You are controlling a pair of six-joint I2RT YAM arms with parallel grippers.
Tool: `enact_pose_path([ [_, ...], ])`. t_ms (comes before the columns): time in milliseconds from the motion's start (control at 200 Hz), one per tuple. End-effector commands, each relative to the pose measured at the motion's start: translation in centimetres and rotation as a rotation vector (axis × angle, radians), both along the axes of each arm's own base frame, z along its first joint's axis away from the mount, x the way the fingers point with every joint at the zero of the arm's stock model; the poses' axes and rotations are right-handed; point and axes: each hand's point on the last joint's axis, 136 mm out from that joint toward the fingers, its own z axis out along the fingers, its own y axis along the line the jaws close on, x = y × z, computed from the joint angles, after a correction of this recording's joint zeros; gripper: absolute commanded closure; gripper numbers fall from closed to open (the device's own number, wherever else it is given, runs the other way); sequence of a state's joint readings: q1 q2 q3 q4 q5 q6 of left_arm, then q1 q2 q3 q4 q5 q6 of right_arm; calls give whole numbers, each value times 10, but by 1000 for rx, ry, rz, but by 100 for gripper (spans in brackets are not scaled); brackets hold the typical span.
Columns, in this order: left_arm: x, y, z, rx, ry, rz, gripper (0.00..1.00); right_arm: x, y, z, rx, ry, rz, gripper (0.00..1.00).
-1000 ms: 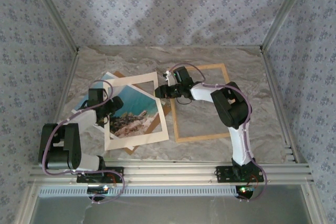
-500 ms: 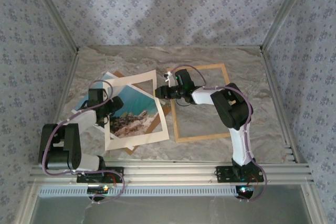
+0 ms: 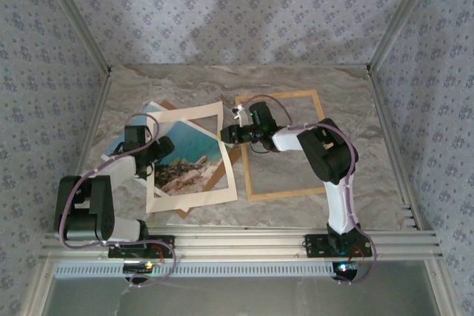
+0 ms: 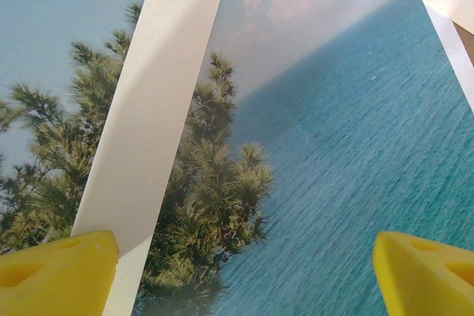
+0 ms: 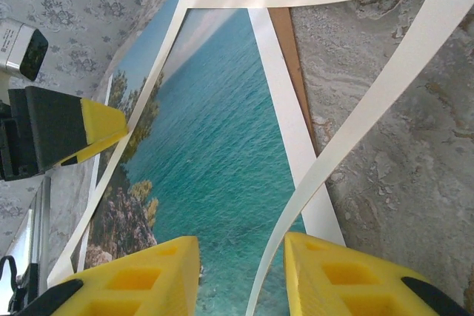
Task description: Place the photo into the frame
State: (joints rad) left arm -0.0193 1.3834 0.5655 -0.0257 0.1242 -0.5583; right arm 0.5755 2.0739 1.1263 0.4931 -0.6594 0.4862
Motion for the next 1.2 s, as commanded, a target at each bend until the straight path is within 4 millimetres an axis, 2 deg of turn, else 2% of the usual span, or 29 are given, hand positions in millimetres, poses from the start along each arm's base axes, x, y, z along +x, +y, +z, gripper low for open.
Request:
enact_pose_path([
  [0, -21, -10, -15, -52, 78, -30, 11, 2, 7, 23, 41, -50, -23, 63],
  [300, -27, -18, -16, -93, 73, -34, 11, 19, 11, 23, 43, 26, -203, 64],
  [510, -31, -20, -19, -96, 76, -38, 11, 29, 0, 19, 33, 99, -351, 64],
  [595, -31, -20, -19, -98, 75, -39, 11, 29, -5, 12, -38, 119, -376, 64],
  [685, -31, -21, -19, -97, 73, -43, 11, 23, -8, -2, -119, 144, -354, 64],
  [705, -31, -21, -18, -98, 71, -42, 11, 27, -4, 7, -110, 133, -342, 64],
  [830, -30, -21, -18, -96, 65, -43, 11, 22, 1, 1, -107, 167, -239, 65],
  [925, -29, -21, -17, -96, 62, -43, 11, 19, -3, -1, -122, 170, -208, 71],
  [1195, -28, -21, -14, -96, 55, -44, 11, 17, -6, 13, -135, 114, -113, 85],
])
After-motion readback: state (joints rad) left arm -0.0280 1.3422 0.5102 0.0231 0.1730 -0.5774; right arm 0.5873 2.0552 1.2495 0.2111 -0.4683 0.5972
